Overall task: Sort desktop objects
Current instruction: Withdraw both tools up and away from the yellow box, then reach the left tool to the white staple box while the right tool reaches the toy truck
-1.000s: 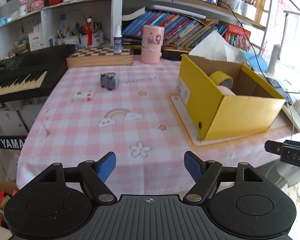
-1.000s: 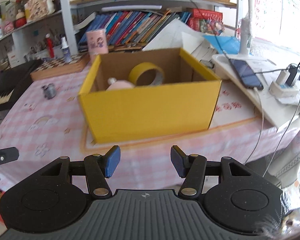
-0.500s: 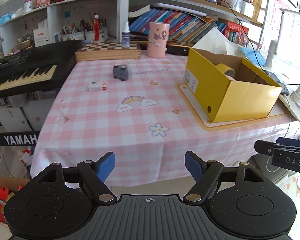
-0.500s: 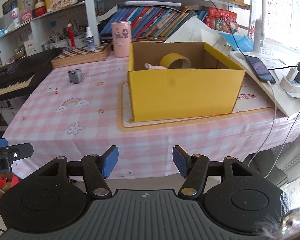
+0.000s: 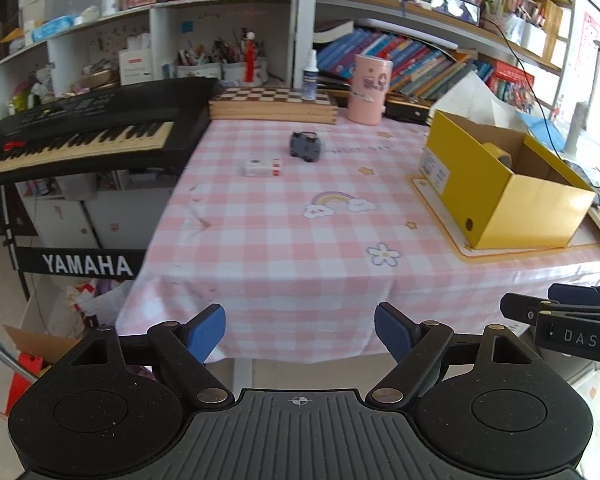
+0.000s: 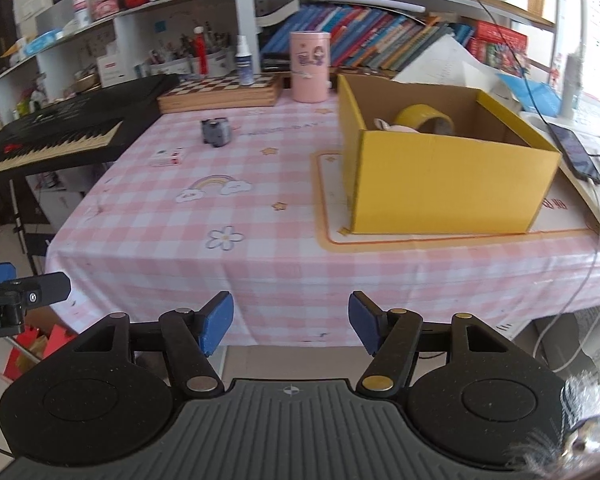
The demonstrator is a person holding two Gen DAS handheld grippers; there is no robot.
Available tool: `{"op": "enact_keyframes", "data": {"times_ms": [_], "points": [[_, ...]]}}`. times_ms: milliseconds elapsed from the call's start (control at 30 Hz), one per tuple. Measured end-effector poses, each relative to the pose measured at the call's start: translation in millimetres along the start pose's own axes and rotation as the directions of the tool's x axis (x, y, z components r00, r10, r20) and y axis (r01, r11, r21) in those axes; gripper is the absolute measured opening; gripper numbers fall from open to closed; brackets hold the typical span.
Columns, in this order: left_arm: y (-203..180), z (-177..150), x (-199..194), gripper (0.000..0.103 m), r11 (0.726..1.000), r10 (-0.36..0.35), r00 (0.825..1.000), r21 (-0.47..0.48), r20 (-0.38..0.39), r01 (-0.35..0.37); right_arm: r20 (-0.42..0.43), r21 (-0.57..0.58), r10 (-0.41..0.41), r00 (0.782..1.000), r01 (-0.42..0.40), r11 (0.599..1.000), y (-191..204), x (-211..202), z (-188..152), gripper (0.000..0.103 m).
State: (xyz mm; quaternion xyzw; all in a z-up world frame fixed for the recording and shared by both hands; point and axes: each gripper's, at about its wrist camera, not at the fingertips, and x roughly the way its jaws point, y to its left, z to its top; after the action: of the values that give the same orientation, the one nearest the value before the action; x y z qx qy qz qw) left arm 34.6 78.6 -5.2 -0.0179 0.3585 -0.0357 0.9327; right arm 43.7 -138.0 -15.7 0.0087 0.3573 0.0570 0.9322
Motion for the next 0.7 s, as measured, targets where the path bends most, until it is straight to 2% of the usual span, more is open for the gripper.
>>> {"op": "enact_keyframes", "data": {"times_ms": [300,700], "points": [[14.5,3.7,-4.6,0.084,1.0,0.009,1.0,0.002,0.022,-0.01,0.005,-0.037,0.026,1.0,-0.026,0.999,21.7,3.4,7.2,0.064],[23.9,8.8,5.9,0.084,1.0,0.012,1.0,-0.004,0.012,-0.012,-0.004,-0.068,0.048,0.999,-0.048,0.997,35.8,21.4,19.6,0.065]]}}
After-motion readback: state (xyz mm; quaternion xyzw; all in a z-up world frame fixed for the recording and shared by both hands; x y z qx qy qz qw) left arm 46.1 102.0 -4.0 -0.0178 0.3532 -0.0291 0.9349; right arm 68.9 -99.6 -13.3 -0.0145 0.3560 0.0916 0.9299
